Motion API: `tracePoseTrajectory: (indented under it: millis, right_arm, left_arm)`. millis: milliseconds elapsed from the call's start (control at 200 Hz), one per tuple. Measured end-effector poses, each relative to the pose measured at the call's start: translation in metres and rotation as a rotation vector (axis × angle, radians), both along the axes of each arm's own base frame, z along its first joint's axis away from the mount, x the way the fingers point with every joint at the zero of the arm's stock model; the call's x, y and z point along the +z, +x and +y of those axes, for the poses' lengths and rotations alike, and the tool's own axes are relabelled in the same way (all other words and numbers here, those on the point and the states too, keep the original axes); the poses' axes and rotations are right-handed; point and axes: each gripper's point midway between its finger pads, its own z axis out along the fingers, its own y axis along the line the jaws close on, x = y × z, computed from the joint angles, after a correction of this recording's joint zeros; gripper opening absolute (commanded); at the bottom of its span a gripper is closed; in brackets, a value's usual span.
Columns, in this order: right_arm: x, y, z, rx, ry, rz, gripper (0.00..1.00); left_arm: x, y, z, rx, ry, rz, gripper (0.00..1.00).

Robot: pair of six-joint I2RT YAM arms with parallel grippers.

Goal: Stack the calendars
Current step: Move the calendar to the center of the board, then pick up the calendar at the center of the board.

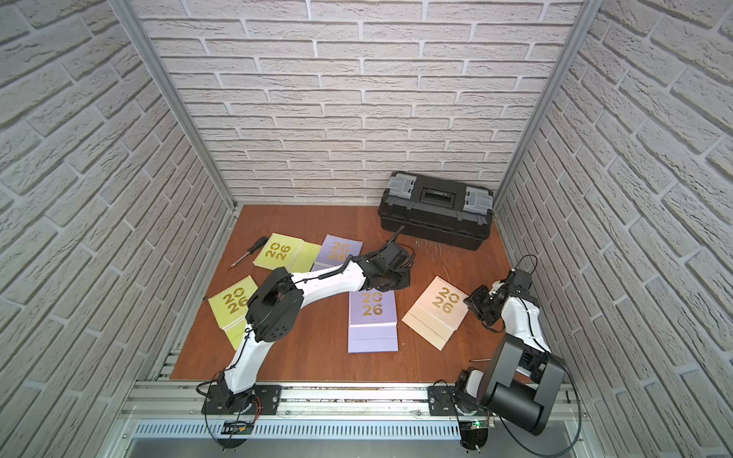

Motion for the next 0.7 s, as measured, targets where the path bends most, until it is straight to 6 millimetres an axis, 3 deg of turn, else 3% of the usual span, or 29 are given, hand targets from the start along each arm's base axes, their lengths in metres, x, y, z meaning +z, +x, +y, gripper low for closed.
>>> tracePoseTrajectory:
  millis: [295,700]
  right_arm:
    - [-0.011,-0.002,0.003,0.000,0.026,0.006,0.56]
    - [-0.037,-0.004,0.008,-0.008,0.079,0.043,0.58]
  left_arm:
    - [-0.007,0.007,-0.019,-0.012,-0.019,0.008,0.00]
    - [-0.024,0.005,-0.028,-0.031,-0.022,0.047,0.00]
